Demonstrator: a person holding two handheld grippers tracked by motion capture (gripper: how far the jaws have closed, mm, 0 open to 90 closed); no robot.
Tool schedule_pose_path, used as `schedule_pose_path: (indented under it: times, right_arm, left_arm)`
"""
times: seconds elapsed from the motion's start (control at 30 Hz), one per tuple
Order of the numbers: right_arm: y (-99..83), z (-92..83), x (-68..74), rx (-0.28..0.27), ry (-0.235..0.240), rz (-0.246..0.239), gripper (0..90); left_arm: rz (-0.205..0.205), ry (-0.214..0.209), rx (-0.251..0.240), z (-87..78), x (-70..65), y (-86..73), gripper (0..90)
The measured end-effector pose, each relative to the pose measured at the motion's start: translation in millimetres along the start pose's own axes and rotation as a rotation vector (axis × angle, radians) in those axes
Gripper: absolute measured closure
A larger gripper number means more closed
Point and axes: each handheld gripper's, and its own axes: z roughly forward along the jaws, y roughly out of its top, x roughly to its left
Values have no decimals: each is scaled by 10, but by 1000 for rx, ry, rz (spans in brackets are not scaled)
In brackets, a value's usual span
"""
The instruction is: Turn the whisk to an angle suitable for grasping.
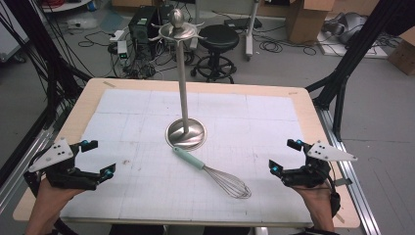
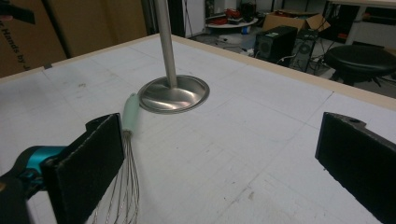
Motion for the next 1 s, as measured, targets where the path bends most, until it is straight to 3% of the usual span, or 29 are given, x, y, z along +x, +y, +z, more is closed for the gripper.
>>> schedule_pose_path:
  times: [0.33,0.63,1.0]
  right_arm:
    - [21,-11,-14,5,-8,0,3]
    - [113,55,69,53,7,-28,3]
    - [460,244,142,125,35,-88,3]
  left_arm:
    - [12,-3,5,-21,-2,-5,17]
    - [8,-15,-12,-61,3,-13,17]
    - [10,-26,-11,-67,12,-14,17]
